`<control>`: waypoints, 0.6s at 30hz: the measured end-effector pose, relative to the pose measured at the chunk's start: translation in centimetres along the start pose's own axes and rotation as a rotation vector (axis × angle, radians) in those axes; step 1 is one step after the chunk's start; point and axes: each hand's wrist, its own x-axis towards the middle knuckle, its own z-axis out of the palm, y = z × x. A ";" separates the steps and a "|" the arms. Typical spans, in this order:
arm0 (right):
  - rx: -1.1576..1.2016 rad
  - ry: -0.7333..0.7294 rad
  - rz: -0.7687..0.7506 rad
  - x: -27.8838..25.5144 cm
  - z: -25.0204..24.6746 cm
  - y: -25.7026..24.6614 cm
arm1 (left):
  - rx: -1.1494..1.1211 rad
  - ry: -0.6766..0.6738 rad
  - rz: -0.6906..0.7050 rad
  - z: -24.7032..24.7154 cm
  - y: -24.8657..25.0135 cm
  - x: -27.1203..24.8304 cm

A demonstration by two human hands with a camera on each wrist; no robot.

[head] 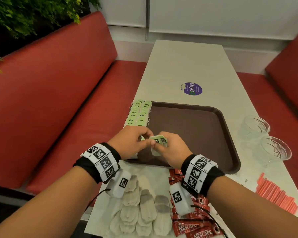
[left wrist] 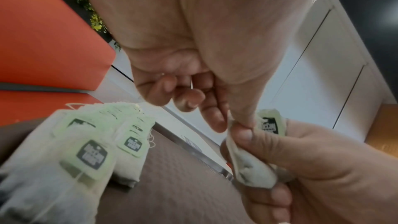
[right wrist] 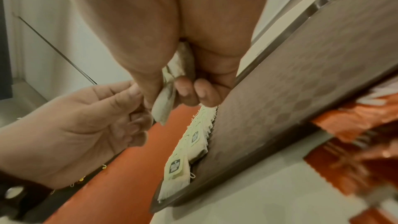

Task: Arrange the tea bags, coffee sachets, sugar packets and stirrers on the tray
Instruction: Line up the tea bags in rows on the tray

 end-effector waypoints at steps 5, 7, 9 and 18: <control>0.016 -0.044 0.028 -0.2 0.6 0.1 | -0.033 0.077 -0.033 0.2 -1.2 0.0; -0.036 -0.045 0.035 -0.3 0.5 0.1 | -0.032 0.121 -0.073 -0.1 -1.7 0.2; -0.043 -0.026 0.059 -0.6 0.3 0.3 | 0.033 0.108 -0.140 -0.5 -2.4 0.5; 0.050 -0.046 0.120 -1.6 -0.5 0.7 | 0.326 -0.056 -0.364 0.1 -4.9 3.0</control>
